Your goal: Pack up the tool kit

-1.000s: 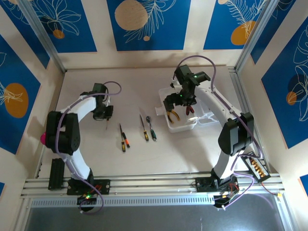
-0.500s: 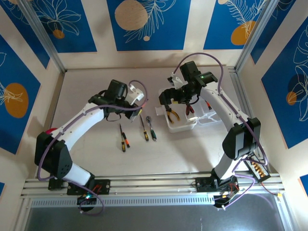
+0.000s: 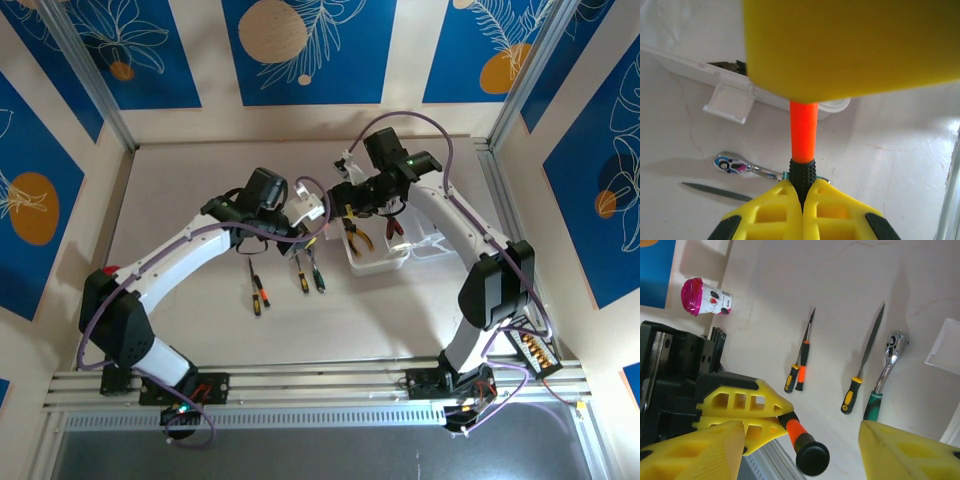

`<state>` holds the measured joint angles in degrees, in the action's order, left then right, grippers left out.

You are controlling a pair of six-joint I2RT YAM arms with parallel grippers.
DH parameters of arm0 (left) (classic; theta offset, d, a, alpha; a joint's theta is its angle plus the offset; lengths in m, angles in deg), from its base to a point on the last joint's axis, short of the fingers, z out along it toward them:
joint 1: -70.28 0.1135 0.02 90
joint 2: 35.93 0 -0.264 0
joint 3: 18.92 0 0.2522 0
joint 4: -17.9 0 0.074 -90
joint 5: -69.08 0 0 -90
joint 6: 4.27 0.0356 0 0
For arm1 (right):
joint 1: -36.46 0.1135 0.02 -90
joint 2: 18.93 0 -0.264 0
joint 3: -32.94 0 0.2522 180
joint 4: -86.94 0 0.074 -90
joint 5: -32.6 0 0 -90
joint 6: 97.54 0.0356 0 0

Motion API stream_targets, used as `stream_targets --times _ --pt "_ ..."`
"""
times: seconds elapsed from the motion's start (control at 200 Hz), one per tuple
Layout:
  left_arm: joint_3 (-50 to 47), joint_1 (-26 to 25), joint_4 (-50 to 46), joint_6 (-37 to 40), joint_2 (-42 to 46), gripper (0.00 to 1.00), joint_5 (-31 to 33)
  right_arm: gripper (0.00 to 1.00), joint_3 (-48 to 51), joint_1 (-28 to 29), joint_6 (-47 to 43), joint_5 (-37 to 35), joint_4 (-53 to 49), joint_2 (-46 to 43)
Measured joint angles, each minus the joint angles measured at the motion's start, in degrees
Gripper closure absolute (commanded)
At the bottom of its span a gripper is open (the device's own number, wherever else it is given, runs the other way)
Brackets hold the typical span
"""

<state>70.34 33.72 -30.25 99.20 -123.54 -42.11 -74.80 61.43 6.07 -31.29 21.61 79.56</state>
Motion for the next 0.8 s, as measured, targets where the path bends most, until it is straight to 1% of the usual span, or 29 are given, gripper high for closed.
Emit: stream_targets --times 0.2,0.325,0.415,0.575,0.64,0.695,0.8 --pt "0.0 0.0 -0.5 0.3 0.0 1.0 0.2 0.52 0.1 0.5 0.2 2.8 1.1 1.1" --pt "0.2 0.0 -0.6 0.6 0.0 1.0 0.3 0.54 1.2 1.0 0.3 3.8 1.4 1.2" --pt "0.3 0.0 -0.6 0.6 0.0 1.0 0.5 0.58 1.8 1.3 0.3 4.3 1.4 1.3" --pt "0.3 0.0 -0.6 0.6 0.0 1.0 0.7 0.77 2.5 1.4 0.2 4.6 1.4 1.6" --pt "0.3 0.0 -0.7 0.6 0.0 1.0 0.7 0.81 2.6 1.4 0.2 4.6 1.4 1.6" --pt "0.3 0.0 -0.6 0.6 0.0 1.0 0.6 0.87 2.6 1.4 0.0 4.6 1.5 1.6" --pt "0.3 0.0 -0.7 0.6 0.0 1.0 0.6 0.91 2.6 1.4 0.3 4.9 1.7 1.6"
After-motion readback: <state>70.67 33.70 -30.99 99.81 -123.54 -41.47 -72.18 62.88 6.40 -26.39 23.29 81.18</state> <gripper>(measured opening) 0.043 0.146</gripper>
